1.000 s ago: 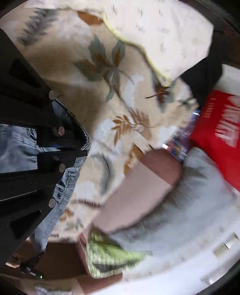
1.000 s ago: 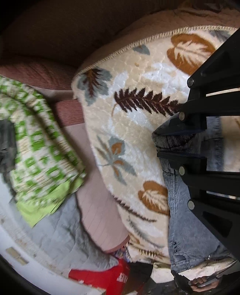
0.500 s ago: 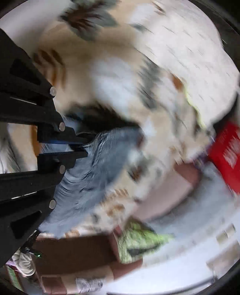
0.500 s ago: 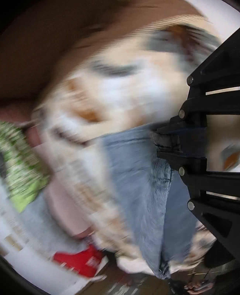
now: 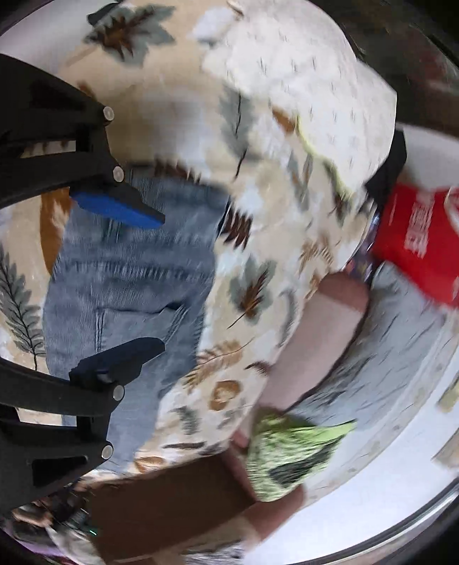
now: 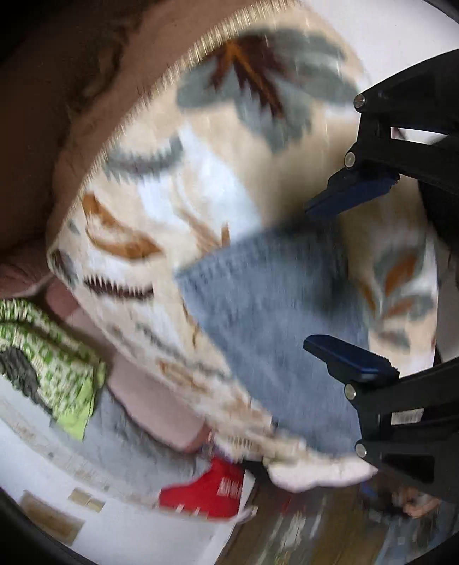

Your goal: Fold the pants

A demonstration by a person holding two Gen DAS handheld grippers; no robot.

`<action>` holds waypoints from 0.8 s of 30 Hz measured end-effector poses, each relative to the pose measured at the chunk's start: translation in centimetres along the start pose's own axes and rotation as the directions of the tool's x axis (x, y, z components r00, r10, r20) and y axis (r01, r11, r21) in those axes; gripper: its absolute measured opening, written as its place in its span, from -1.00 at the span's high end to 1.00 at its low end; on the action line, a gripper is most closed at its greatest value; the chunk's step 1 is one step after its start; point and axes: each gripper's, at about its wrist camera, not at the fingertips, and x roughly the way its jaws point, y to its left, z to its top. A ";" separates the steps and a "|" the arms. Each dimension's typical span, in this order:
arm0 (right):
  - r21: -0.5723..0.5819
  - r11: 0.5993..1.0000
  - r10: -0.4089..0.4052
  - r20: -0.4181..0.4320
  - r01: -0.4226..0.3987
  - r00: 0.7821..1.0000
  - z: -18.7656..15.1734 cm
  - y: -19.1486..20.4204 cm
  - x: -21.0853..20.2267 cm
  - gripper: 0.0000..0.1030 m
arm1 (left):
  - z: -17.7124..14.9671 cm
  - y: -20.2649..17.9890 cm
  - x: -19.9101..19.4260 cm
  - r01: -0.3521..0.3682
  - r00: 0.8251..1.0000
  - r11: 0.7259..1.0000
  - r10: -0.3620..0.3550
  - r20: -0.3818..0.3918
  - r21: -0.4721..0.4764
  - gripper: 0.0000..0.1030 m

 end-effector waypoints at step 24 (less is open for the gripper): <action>-0.321 0.861 -0.442 -0.088 0.395 0.893 5.4 11.1 13.3 -0.11 | -3.5 -0.1 9.5 -0.192 0.978 0.975 0.200 -0.064 0.115 -0.45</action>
